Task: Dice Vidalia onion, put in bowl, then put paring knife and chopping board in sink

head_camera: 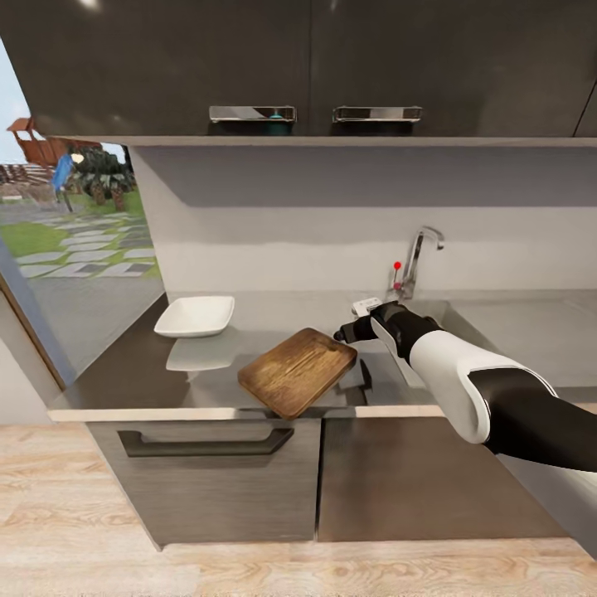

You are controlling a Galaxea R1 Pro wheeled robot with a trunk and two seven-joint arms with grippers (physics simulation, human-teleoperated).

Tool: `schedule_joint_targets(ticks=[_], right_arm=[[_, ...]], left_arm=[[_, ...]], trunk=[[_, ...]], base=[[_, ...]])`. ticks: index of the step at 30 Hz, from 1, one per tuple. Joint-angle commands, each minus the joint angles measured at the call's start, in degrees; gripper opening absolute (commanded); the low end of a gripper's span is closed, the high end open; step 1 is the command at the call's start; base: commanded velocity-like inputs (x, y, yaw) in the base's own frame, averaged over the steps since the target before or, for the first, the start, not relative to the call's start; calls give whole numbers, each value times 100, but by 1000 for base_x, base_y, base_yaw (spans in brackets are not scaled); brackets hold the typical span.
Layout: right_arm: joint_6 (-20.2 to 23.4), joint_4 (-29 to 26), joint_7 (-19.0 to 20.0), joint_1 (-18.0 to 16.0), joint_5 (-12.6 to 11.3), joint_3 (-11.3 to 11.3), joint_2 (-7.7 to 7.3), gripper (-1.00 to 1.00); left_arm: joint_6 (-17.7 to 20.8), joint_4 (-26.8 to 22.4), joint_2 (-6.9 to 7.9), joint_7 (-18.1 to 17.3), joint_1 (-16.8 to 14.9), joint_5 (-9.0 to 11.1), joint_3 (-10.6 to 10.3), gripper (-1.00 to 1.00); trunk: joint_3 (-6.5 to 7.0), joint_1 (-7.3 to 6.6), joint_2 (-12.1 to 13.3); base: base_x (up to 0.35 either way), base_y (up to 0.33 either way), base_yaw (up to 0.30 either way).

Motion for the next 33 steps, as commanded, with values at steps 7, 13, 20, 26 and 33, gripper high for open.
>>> schedule_joint_targets(ticks=[7,13,20,26,33], right_arm=[[26,-12,39,0,48,31,0,100],[26,-12,39,-3,48,31,0,100],[26,-12,39,1,48,31,0,100],[26,-12,39,2,48,31,0,100],[26,-12,39,5,48,31,0,100]], left_arm=[[-6,-9,0,1,3,5,0,100],[-6,-9,0,1,3,5,0,100],[-6,-9,0,1,3,13,0,100],[-6,-9,0,1,3,14,0,100],[-6,-9,0,1,3,14,0,100]], trunk=[[-69,0,-3],[-124,0,-3],[-188,0,-3],[-243,0,-3],[-307,0,-3]], base=[[0,50,0],[0,8,0],[0,1,0],[0,0,0],[0,0,0]])
